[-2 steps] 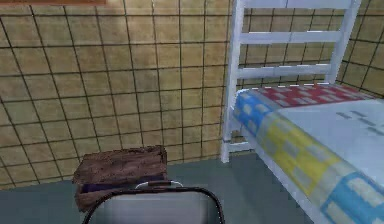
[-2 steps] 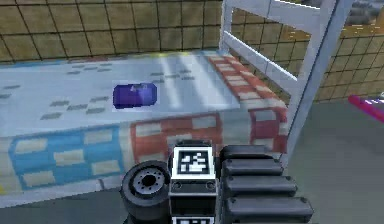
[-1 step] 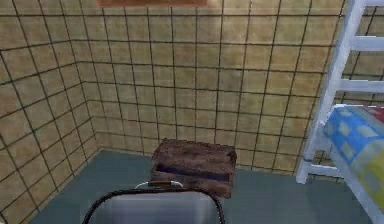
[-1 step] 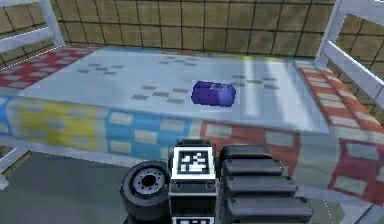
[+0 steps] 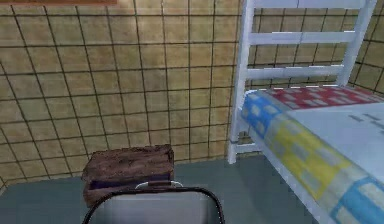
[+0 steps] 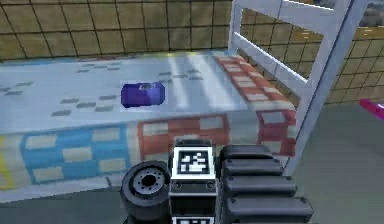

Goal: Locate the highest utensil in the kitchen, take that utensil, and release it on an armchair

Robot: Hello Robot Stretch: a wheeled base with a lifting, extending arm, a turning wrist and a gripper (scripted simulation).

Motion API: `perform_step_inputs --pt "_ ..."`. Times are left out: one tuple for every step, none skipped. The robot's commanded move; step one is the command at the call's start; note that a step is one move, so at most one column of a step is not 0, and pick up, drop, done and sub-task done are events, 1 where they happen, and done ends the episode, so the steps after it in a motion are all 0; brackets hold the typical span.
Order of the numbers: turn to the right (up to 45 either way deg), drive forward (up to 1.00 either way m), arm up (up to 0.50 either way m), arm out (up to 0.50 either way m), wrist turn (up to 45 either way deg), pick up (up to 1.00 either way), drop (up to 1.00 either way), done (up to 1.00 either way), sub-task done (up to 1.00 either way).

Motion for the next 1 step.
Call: perform_step_inputs --pt "-18.0 0.00 0.00 0.00 0.0 0.00 0.00 0.00 0.00"
